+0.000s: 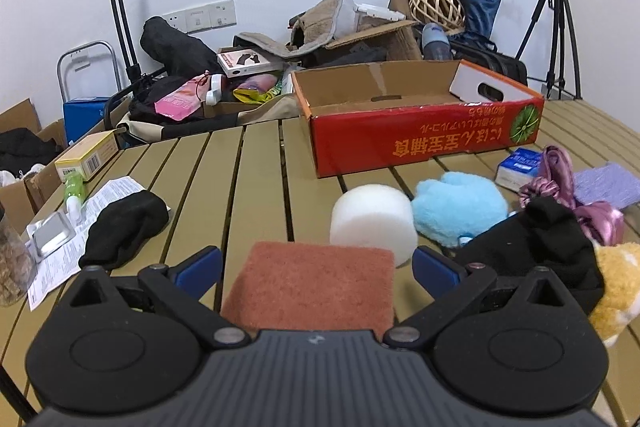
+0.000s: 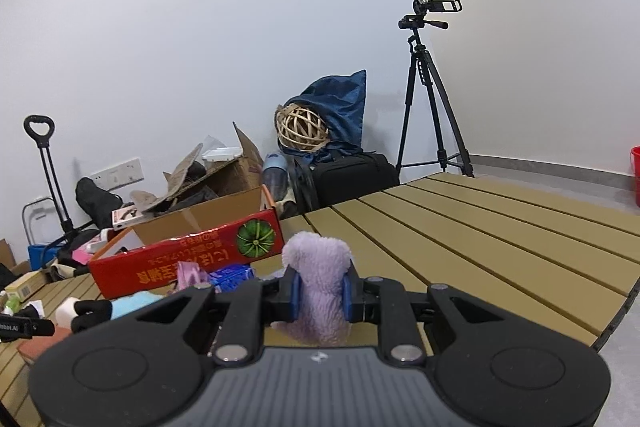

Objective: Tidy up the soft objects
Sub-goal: 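Grasp the red-brown scouring sponge with the left tool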

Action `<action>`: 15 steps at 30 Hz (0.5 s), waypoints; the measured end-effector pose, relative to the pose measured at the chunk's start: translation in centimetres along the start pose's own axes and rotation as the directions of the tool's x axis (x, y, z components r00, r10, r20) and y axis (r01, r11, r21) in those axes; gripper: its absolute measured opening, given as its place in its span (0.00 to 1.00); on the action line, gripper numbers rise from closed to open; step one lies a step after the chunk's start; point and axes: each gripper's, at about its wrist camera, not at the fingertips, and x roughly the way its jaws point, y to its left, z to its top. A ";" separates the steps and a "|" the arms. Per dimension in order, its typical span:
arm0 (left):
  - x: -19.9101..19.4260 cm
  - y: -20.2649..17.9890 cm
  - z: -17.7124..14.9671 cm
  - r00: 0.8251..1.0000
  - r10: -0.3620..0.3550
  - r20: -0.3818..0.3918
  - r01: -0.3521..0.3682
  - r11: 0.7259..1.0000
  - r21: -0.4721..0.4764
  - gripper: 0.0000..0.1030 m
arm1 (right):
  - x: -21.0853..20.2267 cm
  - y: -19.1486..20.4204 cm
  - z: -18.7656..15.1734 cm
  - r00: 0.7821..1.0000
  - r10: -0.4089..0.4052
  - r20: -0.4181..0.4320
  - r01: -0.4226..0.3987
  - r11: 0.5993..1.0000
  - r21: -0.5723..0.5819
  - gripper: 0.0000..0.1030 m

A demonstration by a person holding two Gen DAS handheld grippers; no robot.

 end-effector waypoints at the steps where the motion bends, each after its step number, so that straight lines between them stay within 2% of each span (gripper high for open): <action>1: 0.3 0.1 0.0 1.000 -0.007 -0.005 0.007 1.000 0.005 1.00 | 0.1 0.0 -0.1 1.000 -0.006 -0.002 0.006 1.000 -0.001 0.18; 7: 1.7 0.6 -0.4 0.998 -0.036 -0.048 0.037 0.999 0.024 1.00 | 0.4 0.4 -0.5 1.000 -0.017 -0.003 0.017 1.000 -0.014 0.18; 15: 2.5 1.6 -0.7 0.993 -0.085 -0.085 0.084 0.996 -0.011 1.00 | 0.6 0.7 -0.6 1.000 -0.016 -0.006 0.016 1.000 -0.021 0.18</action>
